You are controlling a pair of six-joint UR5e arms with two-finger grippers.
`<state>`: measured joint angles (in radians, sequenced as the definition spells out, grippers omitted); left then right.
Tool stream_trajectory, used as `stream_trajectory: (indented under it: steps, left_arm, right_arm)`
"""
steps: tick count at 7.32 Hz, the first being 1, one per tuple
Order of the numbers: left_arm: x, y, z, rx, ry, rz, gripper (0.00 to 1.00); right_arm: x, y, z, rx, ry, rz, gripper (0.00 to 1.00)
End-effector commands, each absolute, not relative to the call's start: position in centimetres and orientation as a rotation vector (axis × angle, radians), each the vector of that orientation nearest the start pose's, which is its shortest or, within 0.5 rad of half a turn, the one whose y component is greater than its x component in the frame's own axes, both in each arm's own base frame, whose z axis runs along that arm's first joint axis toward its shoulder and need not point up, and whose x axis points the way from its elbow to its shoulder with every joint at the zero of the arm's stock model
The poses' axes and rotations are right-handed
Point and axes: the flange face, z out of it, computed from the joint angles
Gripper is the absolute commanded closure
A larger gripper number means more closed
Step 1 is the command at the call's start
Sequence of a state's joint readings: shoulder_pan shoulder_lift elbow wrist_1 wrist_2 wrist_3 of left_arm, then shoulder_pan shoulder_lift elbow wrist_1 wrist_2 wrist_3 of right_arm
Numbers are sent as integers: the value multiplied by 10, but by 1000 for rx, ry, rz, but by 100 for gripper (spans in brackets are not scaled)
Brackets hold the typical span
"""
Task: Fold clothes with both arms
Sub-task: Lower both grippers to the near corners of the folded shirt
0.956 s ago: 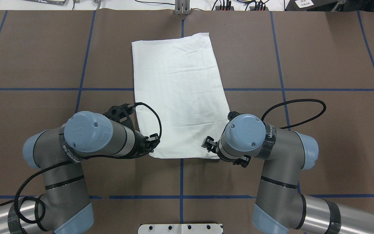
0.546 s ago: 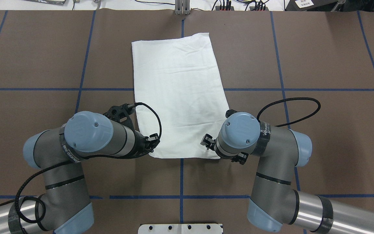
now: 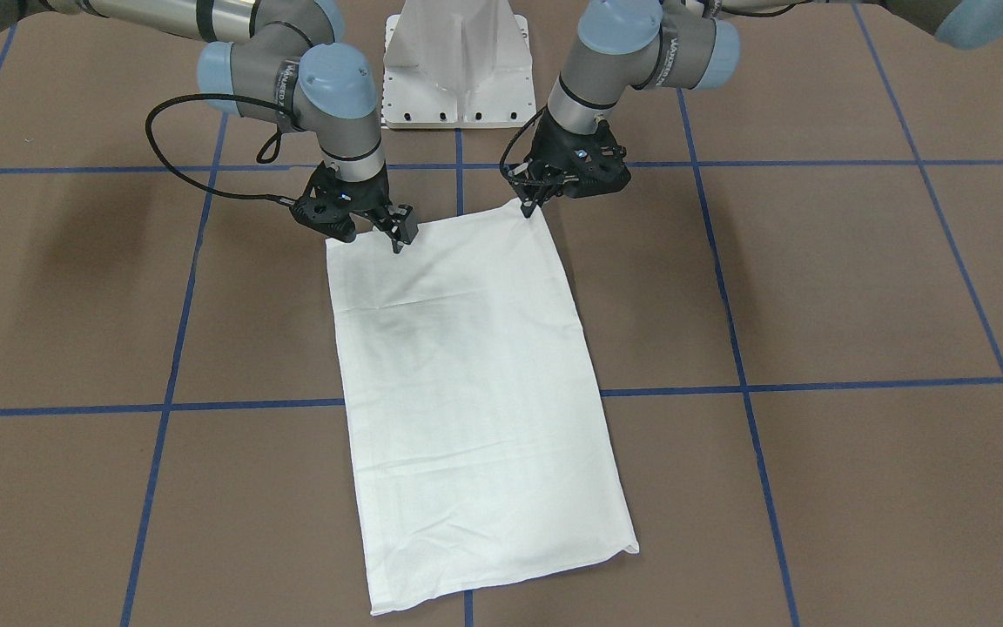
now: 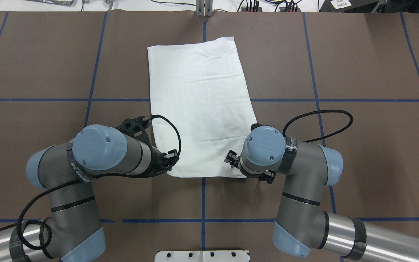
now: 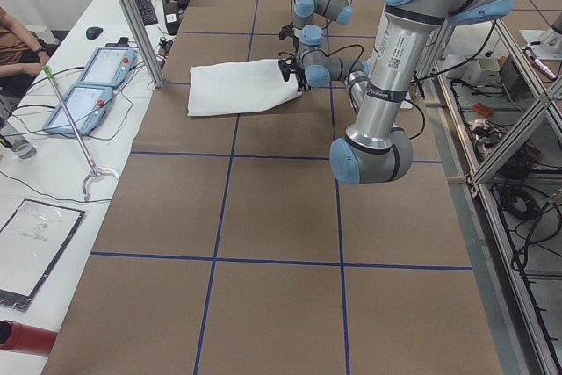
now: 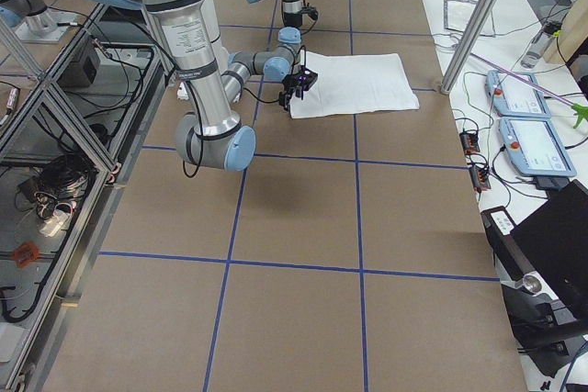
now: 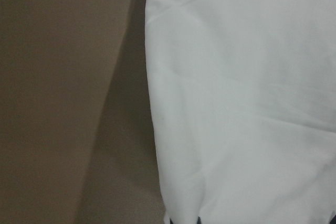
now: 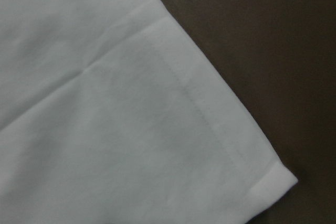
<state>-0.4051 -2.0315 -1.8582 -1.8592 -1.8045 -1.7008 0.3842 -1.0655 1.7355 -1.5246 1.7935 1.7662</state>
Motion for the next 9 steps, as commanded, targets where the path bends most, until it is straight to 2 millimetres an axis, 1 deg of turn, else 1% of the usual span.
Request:
stream_trajectory:
  steps: [1,2,3,5,6,7,8,9]
  left_arm:
    - [517,-344,240,-66,1056,-364,100]
    - [516,-345,240,-64,1058,-367,100]
    - [515,-347,240,-63,1056,-370,100]
    - [515,-347,240,-63,1058,-369,100]
    - [515,-347,240,-63,1058,-369,100]
    - [514,-348,240,-62,1058,-371,100]
    - [514,-348,240,-62,1058,-371,100]
    - [514,-348,240,-62,1058,-371,100]
  right_arm:
    - [-564,-346,297,-147,-739,468,1]
    - [-564,-346,296,-148,-740,469,21]
    - [-564,-347,295,-147,-743,468,36]
    - [-565,-347,297,-147,-739,468,55]
    - [-566,-347,291,-148,-748,466,67]
    - [-567,-347,285,-147,-757,464,80]
    - [-567,-348,284,-146,-759,462,95]
    - [-569,-348,274,-145,-772,462,100]
